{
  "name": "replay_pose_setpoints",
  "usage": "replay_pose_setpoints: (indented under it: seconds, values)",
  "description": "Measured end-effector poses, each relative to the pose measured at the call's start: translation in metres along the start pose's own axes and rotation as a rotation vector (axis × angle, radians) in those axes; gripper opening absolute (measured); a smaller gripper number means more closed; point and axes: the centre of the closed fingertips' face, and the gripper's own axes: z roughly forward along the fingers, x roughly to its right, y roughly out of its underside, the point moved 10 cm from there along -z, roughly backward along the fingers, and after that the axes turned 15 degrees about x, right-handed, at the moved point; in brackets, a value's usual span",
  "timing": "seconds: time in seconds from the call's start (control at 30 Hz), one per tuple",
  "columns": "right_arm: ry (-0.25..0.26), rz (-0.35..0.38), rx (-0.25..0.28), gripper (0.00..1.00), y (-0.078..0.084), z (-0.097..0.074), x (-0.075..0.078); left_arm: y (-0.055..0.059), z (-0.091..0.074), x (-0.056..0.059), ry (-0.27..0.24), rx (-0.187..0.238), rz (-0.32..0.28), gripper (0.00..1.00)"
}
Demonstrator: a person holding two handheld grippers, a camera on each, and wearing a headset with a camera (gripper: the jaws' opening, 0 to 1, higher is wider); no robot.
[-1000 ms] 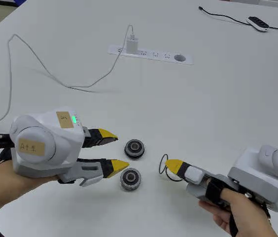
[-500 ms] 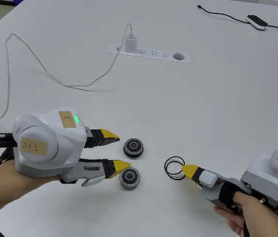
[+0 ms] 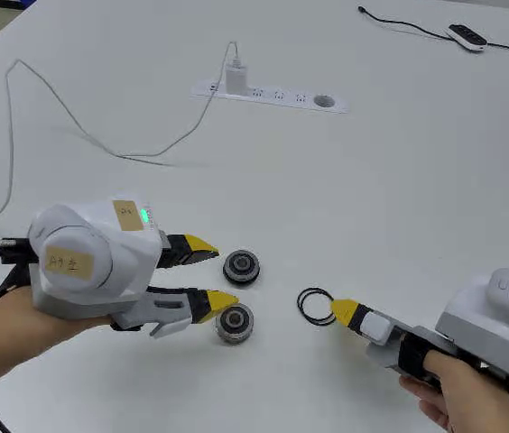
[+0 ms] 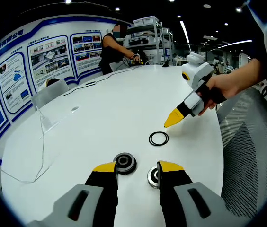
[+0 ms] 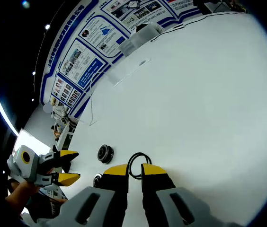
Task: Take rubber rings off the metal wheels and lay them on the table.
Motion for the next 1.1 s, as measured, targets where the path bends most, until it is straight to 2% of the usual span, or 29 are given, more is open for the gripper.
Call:
replay_pose_setpoints:
  seconds: [0.07,0.1,0.17,0.3,0.47,0.67,0.83,1.07,1.1]
  values:
    - [-0.028,-0.02,0.023,0.12,-0.003,0.002,-0.002,0.0,0.003,-0.002,-0.001,-0.002,0.001,0.34]
    - [-0.056,-0.038,0.055,0.13,-0.006,0.003,-0.004,0.0,0.005,-0.005,-0.003,-0.004,0.003,0.33]
    - [-0.094,-0.048,0.086,0.15,-0.009,0.005,-0.007,0.002,0.009,-0.01,-0.007,-0.015,0.002,0.32]
    - [-0.148,-0.038,0.096,0.19,-0.011,0.008,-0.012,0.003,0.017,-0.015,-0.009,-0.028,-0.003,0.31]
    - [-0.176,-0.006,0.084,0.2,-0.009,0.01,-0.017,0.007,0.028,-0.019,0.003,-0.047,-0.013,0.3]
    - [-0.214,0.02,0.098,0.19,-0.007,0.01,-0.026,0.013,0.039,-0.026,0.013,-0.053,-0.041,0.25]
    - [-0.221,0.022,0.087,0.18,-0.003,0.014,-0.028,0.019,0.044,-0.032,0.012,-0.066,-0.044,0.22]
    - [-0.225,0.034,0.076,0.17,-0.001,0.017,-0.028,0.022,0.049,-0.03,0.034,-0.076,-0.047,0.18]
    - [-0.225,0.038,0.075,0.17,-0.001,0.018,-0.029,0.023,0.049,-0.029,0.044,-0.094,-0.016,0.18]
